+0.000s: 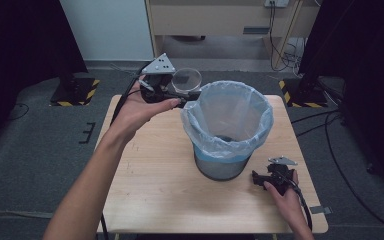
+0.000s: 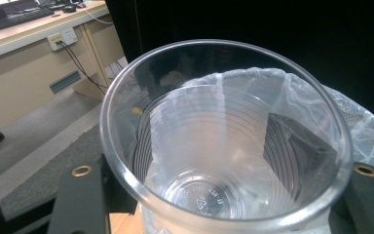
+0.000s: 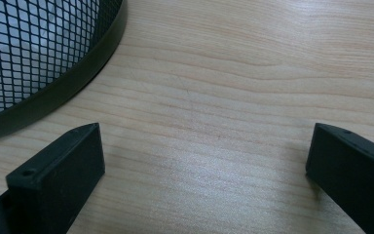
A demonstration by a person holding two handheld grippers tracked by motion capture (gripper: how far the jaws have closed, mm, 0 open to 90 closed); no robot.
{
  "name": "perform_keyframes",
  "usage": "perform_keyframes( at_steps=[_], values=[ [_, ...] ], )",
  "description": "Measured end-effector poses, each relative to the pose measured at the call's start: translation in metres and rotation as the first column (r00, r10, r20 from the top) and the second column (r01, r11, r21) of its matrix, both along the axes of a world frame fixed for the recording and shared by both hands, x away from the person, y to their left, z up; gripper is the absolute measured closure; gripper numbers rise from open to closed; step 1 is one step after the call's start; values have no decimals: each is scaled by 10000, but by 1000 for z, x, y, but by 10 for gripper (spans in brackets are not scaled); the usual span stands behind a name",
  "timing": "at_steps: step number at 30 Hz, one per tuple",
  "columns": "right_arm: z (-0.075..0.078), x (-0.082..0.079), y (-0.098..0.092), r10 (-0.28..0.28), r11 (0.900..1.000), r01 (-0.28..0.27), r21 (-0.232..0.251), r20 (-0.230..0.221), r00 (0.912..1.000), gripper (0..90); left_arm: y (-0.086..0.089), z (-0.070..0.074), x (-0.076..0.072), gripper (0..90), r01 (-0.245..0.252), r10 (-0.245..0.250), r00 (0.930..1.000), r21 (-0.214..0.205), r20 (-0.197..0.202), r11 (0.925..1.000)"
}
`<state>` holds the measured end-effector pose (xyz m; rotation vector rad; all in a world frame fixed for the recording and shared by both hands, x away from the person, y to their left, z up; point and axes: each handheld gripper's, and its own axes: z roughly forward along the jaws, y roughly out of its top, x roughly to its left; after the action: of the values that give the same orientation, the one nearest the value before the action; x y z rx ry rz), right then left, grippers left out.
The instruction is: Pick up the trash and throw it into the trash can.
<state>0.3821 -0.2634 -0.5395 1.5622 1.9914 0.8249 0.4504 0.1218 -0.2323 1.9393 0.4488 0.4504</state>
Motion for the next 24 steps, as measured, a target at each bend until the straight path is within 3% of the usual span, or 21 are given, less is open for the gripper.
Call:
perform_keyframes(
  at_steps=[24],
  values=[
    [0, 0, 0, 37, 10000, -37, -2, 2, 10000, 6, -33, -3, 7, 337, 614, -615, 9981, -81, -89, 9981]
  ],
)
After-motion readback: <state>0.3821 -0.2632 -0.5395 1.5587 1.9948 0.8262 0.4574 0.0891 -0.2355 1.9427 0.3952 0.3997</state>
